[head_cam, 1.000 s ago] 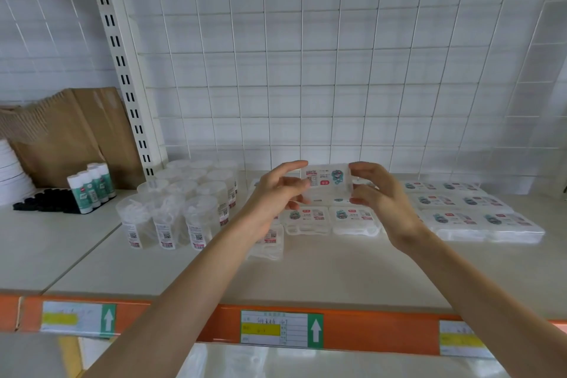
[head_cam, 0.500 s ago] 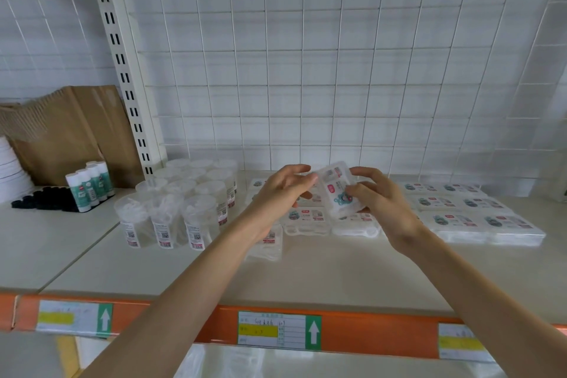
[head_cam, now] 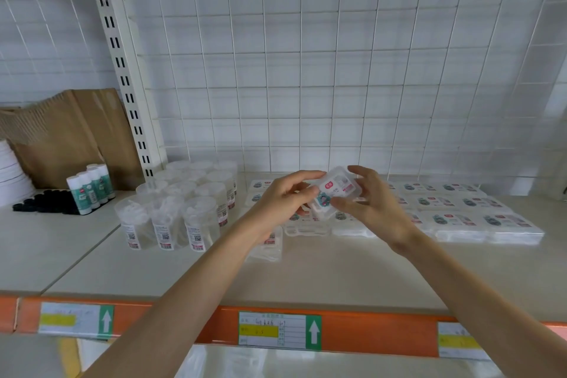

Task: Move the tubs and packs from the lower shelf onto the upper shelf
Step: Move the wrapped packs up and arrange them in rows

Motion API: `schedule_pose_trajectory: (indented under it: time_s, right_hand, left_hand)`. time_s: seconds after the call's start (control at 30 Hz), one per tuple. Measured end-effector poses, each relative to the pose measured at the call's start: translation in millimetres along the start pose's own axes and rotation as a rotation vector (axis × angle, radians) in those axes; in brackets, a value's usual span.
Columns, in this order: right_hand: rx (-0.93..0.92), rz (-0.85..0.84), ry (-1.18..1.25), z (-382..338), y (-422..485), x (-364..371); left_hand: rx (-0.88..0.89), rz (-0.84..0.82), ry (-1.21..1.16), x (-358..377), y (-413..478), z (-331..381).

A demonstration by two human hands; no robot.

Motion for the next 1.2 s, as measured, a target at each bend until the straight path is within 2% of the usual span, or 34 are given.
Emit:
schedule_pose_trajectory:
  time_s: [0.1, 0.17, 0.27, 0.4, 0.67, 0.77, 0.9, 1.2]
  right_hand:
    - [-0.175, 0.099, -0.397, -24.5, -6.2, -4.3]
    - [-0.283, 0.042, -0.514, -33.9, -8.2, 3.0]
    - [-0.336, -0.034, -0.625, -36.0, -8.6, 13.7]
    - [-0.338, -0.009, -0.65, -36.7, -9.3, 12.2]
    - [-0.206, -0.022, -0.69, -28.2, -9.4, 8.3]
    - [-0.185, -0.045, -0.718, -31.8, -9.8, 12.0]
    - [-0.192, -0.049, -0.732, -35.8, -18.8, 16.5]
    - [-0.162, -0.14, -0.781, -26.7, -43.8, 32.2]
  left_hand:
    - [-0.016, 0.032, 0.041, -1.9, 0.8, -2.5]
    - [-0.029, 0.037, 0.031, -2.0, 0.5, -3.3]
    - [-0.024, 0.04, 0.028, -4.6, 0.5, -3.2]
    - [-0.033, 0.078, 0.115, -7.6, 0.9, -6.7]
    - [0.128, 0.188, 0.64, -17.4, -33.9, 42.1]
    - [0.083, 0.14, 0.871, -17.0, -63.6, 41.2]
    - [-0.009, 0.062, 0.871, -14.1, -96.2, 19.3]
    - [-0.054, 0.069, 1.0, -7.0, -118.4, -2.0]
Point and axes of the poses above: each hand's wrist, its own y-axis towards the middle knuckle, its own x-axis out of the palm, z = x × y, the point moved 10 cm from there along y, towards the middle knuckle, and after that the axes turned 10 degrees about -z, right-handed, at the moved point
